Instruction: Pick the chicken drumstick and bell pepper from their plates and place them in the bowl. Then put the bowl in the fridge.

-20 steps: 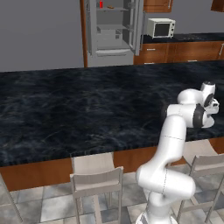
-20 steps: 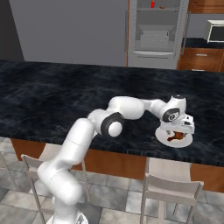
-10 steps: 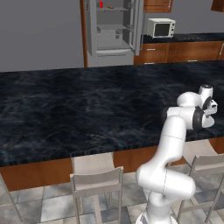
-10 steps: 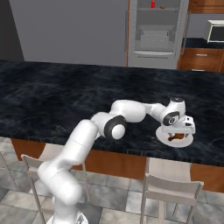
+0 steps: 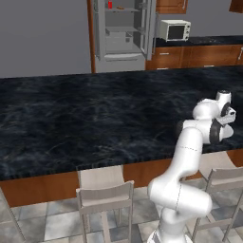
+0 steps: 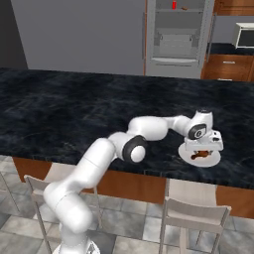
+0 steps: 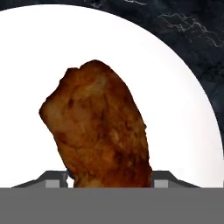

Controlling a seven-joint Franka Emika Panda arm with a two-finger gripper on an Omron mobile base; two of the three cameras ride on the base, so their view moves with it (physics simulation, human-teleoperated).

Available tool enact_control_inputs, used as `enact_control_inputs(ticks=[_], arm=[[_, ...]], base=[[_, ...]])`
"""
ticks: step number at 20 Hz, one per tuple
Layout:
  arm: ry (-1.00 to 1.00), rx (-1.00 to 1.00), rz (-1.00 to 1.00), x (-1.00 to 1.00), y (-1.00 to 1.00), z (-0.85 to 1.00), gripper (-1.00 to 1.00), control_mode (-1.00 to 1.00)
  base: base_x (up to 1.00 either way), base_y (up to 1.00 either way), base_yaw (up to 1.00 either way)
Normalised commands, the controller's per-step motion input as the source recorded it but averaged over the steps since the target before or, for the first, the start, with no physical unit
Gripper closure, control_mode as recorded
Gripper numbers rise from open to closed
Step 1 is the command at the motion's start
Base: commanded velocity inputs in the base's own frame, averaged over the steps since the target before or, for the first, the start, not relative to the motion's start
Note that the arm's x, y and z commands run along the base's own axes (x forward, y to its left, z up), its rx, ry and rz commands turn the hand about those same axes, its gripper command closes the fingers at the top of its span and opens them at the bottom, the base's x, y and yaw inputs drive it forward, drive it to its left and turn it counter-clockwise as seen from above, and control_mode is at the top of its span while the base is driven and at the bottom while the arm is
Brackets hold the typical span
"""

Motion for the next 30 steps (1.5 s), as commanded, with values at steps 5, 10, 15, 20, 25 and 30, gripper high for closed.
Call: enact_control_inputs(ticks=[5, 10, 15, 20, 25, 30], arm=[[0.05, 0.07, 0.01, -0.11, -0.03, 0.18, 1.00, -1.00], [0.00, 0.10, 0.00, -0.27, 0.03, 0.44, 1.00, -1.00], [0.00, 0.04, 0.00, -0.43, 0.37, 0.16, 1.00, -1.00], [-0.07, 0.00, 0.00, -0.58, 0.64, -0.09, 1.00, -1.00], [-0.20, -0.08, 0.00, -0.64, 0.73, -0.32, 1.00, -1.00], [-0.31, -0.15, 0.00, -0.73, 0.70, -0.46, 1.00, -1.00]], base=[[0.00, 0.00, 0.00], [0.00, 0.00, 0.00], [0.00, 0.00, 0.00], [0.00, 0.00, 0.00], [0.00, 0.00, 0.00], [0.00, 0.00, 0.00]])
